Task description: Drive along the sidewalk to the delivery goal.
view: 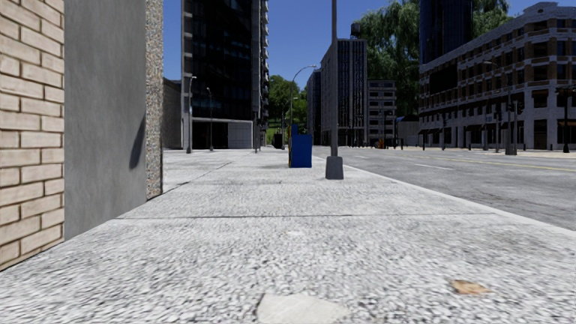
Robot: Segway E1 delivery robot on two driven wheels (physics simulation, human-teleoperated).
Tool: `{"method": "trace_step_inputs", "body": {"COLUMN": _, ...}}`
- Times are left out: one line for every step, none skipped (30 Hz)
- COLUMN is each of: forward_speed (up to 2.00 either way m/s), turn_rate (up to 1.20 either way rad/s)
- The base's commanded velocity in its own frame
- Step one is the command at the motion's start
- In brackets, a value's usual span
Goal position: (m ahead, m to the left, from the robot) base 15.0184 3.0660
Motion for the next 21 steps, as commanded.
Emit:
{"method": "trace_step_inputs", "body": {"forward_speed": 2.0, "turn_rate": 0.0}}
{"method": "trace_step_inputs", "body": {"forward_speed": 2.0, "turn_rate": 0.0}}
{"method": "trace_step_inputs", "body": {"forward_speed": 2.0, "turn_rate": 0.0}}
{"method": "trace_step_inputs", "body": {"forward_speed": 2.0, "turn_rate": 0.0}}
{"method": "trace_step_inputs", "body": {"forward_speed": 2.0, "turn_rate": 0.0}}
{"method": "trace_step_inputs", "body": {"forward_speed": 2.0, "turn_rate": 0.0}}
{"method": "trace_step_inputs", "body": {"forward_speed": 2.0, "turn_rate": 0.0}}
{"method": "trace_step_inputs", "body": {"forward_speed": 2.0, "turn_rate": 0.02}}
{"method": "trace_step_inputs", "body": {"forward_speed": 2.0, "turn_rate": 0.06}}
{"method": "trace_step_inputs", "body": {"forward_speed": 2.0, "turn_rate": 0.09}}
{"method": "trace_step_inputs", "body": {"forward_speed": 2.0, "turn_rate": 0.13}}
{"method": "trace_step_inputs", "body": {"forward_speed": 2.0, "turn_rate": 0.13}}
{"method": "trace_step_inputs", "body": {"forward_speed": 2.0, "turn_rate": 0.17}}
{"method": "trace_step_inputs", "body": {"forward_speed": 2.0, "turn_rate": 0.2}}
{"method": "trace_step_inputs", "body": {"forward_speed": 2.0, "turn_rate": 0.21}}
{"method": "trace_step_inputs", "body": {"forward_speed": 2.0, "turn_rate": 0.21}}
{"method": "trace_step_inputs", "body": {"forward_speed": 2.0, "turn_rate": 0.22}}
{"method": "trace_step_inputs", "body": {"forward_speed": 2.0, "turn_rate": 0.22}}
{"method": "trace_step_inputs", "body": {"forward_speed": 2.0, "turn_rate": 0.22}}
{"method": "trace_step_inputs", "body": {"forward_speed": 2.0, "turn_rate": 0.22}}
{"method": "trace_step_inputs", "body": {"forward_speed": 2.0, "turn_rate": 0.22}}
